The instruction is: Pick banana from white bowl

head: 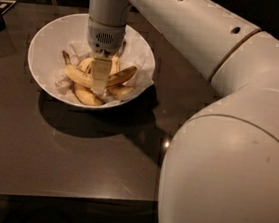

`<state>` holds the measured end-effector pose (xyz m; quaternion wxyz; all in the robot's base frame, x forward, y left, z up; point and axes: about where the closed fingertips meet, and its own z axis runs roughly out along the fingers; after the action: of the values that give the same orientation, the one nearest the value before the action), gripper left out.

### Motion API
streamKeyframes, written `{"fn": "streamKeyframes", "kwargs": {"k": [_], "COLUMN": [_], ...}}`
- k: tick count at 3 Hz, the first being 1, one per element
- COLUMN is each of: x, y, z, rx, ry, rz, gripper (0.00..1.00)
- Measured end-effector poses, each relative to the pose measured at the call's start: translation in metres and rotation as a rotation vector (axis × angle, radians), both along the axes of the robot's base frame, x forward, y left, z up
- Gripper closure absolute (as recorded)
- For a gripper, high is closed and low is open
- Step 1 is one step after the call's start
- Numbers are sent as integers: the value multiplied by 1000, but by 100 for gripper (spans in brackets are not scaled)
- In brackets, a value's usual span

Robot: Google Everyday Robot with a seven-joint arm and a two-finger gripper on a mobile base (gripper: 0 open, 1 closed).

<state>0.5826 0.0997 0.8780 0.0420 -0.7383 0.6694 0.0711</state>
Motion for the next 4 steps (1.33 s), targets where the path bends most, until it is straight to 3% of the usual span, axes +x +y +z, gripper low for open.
{"fn": "streamKeyframes", "kwargs": {"k": [2, 3, 4], "x": [0, 3, -11], "y": [0, 0, -10], "z": [0, 3, 23], "rx": [0, 31, 65], "ry": [0, -28, -93], "rz": [0, -12, -32], "gripper": [92, 100, 100]}}
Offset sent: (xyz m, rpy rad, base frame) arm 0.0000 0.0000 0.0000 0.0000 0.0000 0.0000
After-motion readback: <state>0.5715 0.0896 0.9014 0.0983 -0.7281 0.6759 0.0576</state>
